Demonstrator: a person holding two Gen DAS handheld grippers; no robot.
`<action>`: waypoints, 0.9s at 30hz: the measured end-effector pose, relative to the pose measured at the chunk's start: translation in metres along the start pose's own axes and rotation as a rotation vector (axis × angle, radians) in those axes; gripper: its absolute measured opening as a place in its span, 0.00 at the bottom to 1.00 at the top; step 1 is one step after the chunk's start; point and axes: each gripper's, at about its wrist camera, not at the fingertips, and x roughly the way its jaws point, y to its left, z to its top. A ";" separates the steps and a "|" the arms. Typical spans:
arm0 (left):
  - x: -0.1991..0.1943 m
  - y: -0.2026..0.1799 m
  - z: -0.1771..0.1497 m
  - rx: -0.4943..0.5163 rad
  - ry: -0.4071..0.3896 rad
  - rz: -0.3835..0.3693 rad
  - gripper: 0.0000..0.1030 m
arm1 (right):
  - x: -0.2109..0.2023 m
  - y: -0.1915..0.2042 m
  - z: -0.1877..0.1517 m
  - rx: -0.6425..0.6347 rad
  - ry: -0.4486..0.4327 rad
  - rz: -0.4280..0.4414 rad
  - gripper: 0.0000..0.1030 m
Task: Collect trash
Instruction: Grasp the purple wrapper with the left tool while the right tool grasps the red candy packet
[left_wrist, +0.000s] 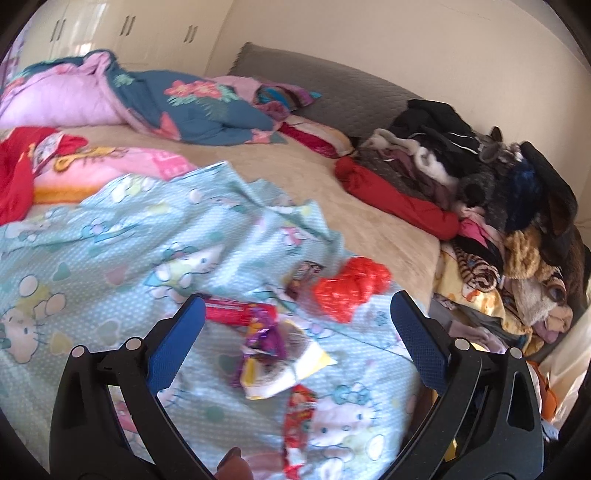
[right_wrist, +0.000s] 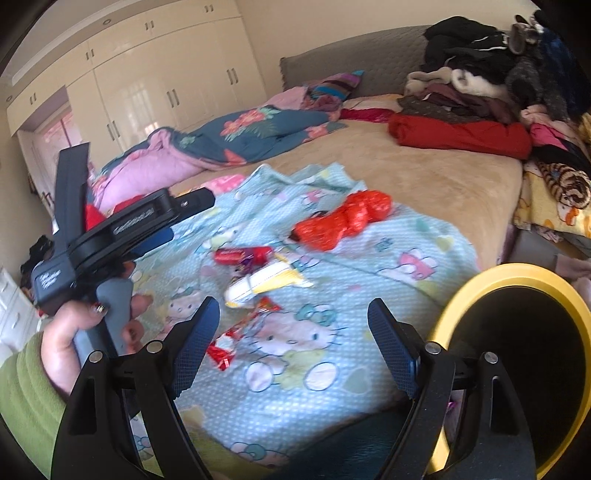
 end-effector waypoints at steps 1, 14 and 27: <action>0.001 0.005 0.001 -0.011 0.002 0.010 0.89 | 0.003 0.004 -0.001 -0.008 0.007 0.004 0.78; 0.011 0.049 0.000 -0.090 0.039 0.035 0.89 | 0.033 0.043 -0.011 -0.091 0.076 0.035 0.78; 0.038 0.066 -0.006 -0.140 0.129 -0.025 0.69 | 0.080 0.054 -0.026 -0.090 0.168 0.050 0.74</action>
